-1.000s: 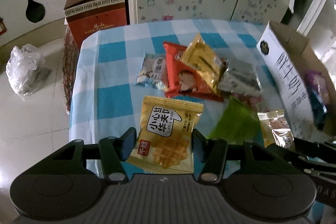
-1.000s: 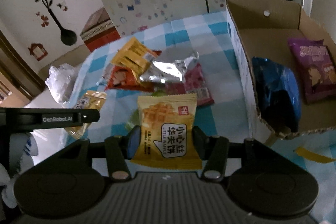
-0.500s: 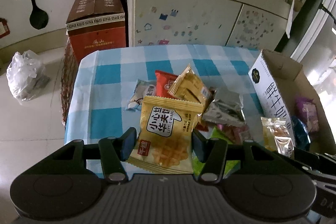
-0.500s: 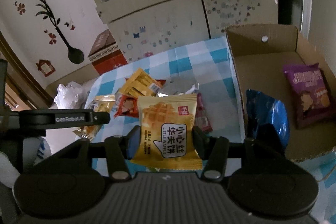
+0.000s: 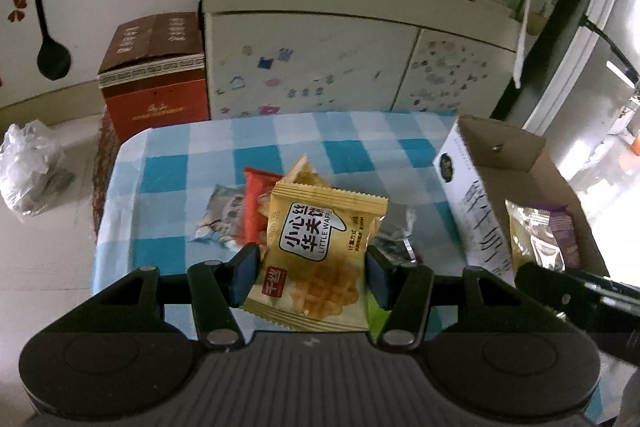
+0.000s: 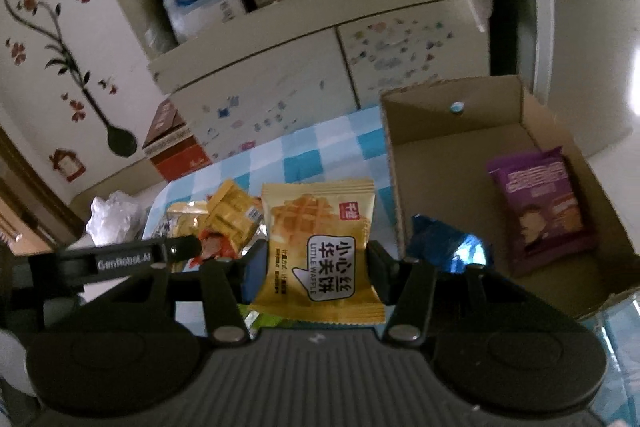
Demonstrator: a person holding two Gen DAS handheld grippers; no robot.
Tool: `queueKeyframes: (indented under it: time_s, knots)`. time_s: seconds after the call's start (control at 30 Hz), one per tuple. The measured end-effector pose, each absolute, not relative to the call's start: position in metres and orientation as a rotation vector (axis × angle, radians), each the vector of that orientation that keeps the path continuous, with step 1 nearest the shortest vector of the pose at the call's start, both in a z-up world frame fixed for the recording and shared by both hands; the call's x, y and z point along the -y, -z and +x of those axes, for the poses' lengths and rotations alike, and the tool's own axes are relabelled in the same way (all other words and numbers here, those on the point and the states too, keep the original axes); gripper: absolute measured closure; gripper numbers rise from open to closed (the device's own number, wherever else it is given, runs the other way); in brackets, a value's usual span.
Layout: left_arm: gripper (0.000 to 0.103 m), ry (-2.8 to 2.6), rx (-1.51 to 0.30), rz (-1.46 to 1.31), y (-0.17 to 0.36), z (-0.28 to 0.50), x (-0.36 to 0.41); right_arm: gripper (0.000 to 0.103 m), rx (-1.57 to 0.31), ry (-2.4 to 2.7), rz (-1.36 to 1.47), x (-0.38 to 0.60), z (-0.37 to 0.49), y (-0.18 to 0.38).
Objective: Organize snacks
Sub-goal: 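Carry the yellow waffle packet into the box and open the right tool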
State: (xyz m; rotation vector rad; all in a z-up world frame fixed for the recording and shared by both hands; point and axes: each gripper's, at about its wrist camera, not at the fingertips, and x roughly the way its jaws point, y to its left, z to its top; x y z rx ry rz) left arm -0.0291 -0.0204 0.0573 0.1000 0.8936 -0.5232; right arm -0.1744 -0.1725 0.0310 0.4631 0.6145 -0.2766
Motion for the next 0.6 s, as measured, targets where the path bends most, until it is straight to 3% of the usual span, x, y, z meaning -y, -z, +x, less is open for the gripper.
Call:
queueKeyframes:
  time_s: [0.6]
  knots:
    - [0.041,0.640,-0.872,0.070,-0.057,-0.047,0.071,0.050,-0.468,0.447,0.585,0.242,-0.213,-0.066]
